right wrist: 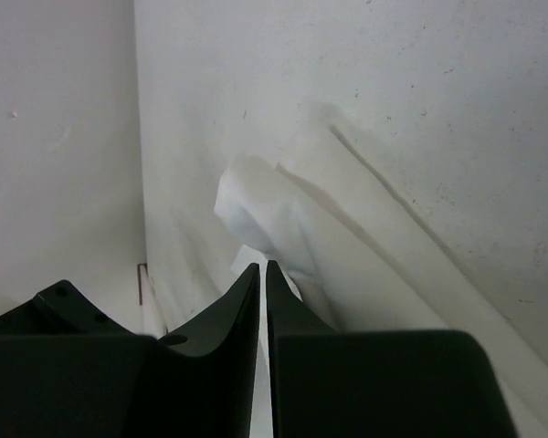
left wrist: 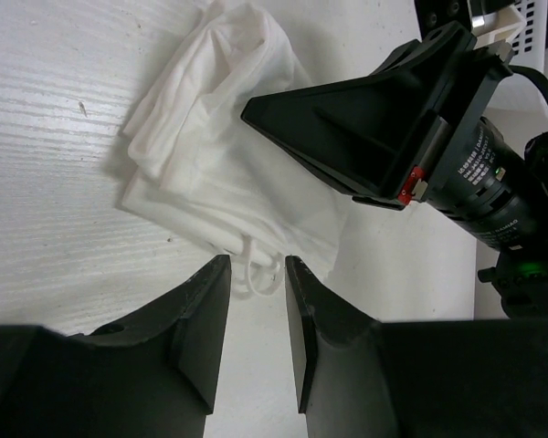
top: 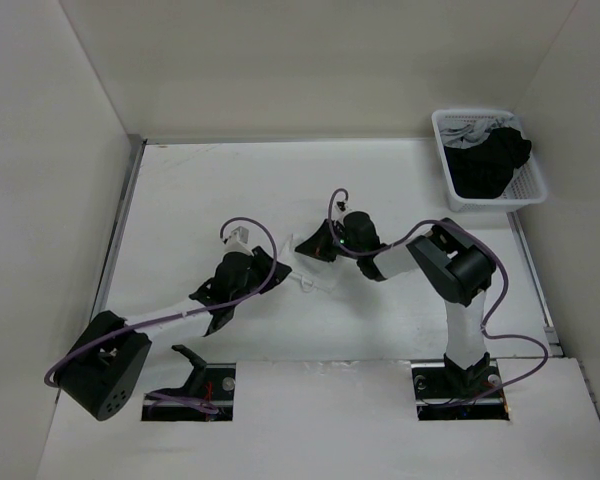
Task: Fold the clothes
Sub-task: Fold the tank top
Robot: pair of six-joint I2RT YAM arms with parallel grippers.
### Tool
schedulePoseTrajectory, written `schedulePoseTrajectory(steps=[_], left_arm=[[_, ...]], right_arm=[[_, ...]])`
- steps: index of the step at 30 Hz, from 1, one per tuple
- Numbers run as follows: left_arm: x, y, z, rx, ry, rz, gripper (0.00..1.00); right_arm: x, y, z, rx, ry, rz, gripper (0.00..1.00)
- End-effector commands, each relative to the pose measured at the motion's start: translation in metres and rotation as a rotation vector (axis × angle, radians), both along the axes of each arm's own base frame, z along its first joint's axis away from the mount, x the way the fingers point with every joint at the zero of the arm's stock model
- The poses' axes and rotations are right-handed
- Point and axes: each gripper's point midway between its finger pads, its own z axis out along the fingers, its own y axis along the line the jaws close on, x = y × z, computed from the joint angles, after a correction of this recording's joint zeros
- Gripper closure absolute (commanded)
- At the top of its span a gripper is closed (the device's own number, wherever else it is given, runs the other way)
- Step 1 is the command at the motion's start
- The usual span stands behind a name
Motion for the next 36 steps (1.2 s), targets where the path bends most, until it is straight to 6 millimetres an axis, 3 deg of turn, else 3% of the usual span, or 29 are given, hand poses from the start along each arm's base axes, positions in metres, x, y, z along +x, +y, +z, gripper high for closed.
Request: schedulePoseTrajectory(steps=[1,8,16,19,22,25,29,30,33,34,36], left_arm=[[0.001,0.002,0.005,-0.008,-0.014,0.007,0.71],[0.002,0.012,0.008,-0.002,-0.020,0.033,0.70],[0.001,0.028,0.020,0.003,-0.050,0.064,0.63],[0.000,0.037,0.028,0.004,-0.068,0.083,0.59],[-0.001,0.043,0.039,0.006,-0.094,0.094,0.54],[-0.001,0.050,0.049,0.033,-0.119,0.099,0.50],[0.001,0.062,0.052,0.093,-0.123,0.109,0.45],[0.001,0.064,0.052,0.103,-0.123,0.115,0.44],[0.005,0.076,0.055,0.134,-0.123,0.144,0.43],[0.007,0.081,0.056,0.140,-0.121,0.159,0.42],[0.010,0.090,0.058,0.156,-0.115,0.185,0.41]], right_arm=[[0.018,0.005,0.028,0.042,-0.065,-0.015,0.90],[0.046,0.000,-0.007,-0.085,-0.003,-0.105,0.91],[0.050,-0.011,-0.005,-0.160,0.009,-0.169,0.88],[0.047,-0.011,0.021,-0.118,-0.048,-0.160,0.76],[0.036,-0.009,0.071,-0.022,-0.174,-0.126,0.60],[0.017,-0.013,0.119,0.067,-0.269,-0.086,0.50],[-0.003,-0.054,0.164,0.105,-0.393,-0.125,0.42],[-0.006,-0.064,0.166,0.096,-0.410,-0.142,0.41],[-0.007,-0.123,0.166,0.026,-0.471,-0.290,0.42],[-0.005,-0.144,0.161,-0.011,-0.478,-0.351,0.48],[0.000,-0.183,0.152,-0.089,-0.471,-0.461,0.81]])
